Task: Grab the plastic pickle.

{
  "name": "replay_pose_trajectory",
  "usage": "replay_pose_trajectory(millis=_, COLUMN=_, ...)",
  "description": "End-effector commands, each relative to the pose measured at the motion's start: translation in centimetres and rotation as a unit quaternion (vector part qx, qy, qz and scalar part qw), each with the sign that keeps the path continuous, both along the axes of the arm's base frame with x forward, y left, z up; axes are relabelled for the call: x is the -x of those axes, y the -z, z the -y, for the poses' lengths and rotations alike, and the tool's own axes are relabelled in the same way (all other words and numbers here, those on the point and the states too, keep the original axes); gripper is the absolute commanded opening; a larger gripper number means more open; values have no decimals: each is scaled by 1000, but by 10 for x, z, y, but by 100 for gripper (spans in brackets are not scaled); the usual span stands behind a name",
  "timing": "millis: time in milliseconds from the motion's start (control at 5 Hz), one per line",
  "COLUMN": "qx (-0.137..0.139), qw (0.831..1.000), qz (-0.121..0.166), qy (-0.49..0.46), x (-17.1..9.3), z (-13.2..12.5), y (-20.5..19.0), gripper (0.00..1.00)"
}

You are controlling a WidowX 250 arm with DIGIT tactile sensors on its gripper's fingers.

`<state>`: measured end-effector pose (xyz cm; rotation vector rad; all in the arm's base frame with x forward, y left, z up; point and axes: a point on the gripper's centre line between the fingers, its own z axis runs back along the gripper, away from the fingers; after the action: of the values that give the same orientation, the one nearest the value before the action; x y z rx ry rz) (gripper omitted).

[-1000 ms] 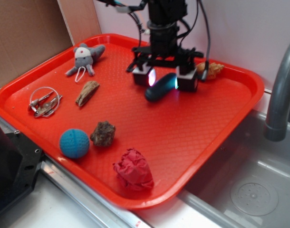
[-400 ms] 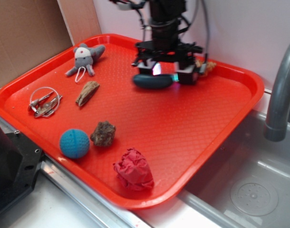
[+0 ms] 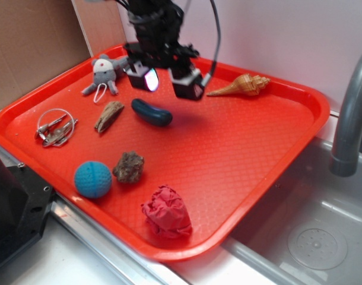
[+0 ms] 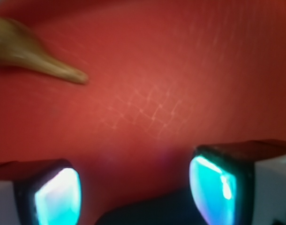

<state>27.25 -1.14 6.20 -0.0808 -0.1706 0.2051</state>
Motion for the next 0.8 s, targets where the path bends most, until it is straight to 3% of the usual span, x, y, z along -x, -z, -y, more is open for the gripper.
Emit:
replay_pose_trajectory(millis=0, qx=-15, qw=992, qz=48, qy=118, x=10, z=-20, y=-14, gripper=100)
replay_pose_trajectory(millis=200, qx=0, qw=1000, qz=-22, qy=-7, x=24, z=-19, y=-3, gripper=100)
replay_pose_trajectory(millis=400, qx=-8, qw=988, qz=-80, qy=-130, x=29, z=-10, y=4, gripper=100)
replay_pose_trajectory(millis=600, qx=0, qw=963, qz=-99, qy=-252, x=37, z=-1, y=8, gripper=100)
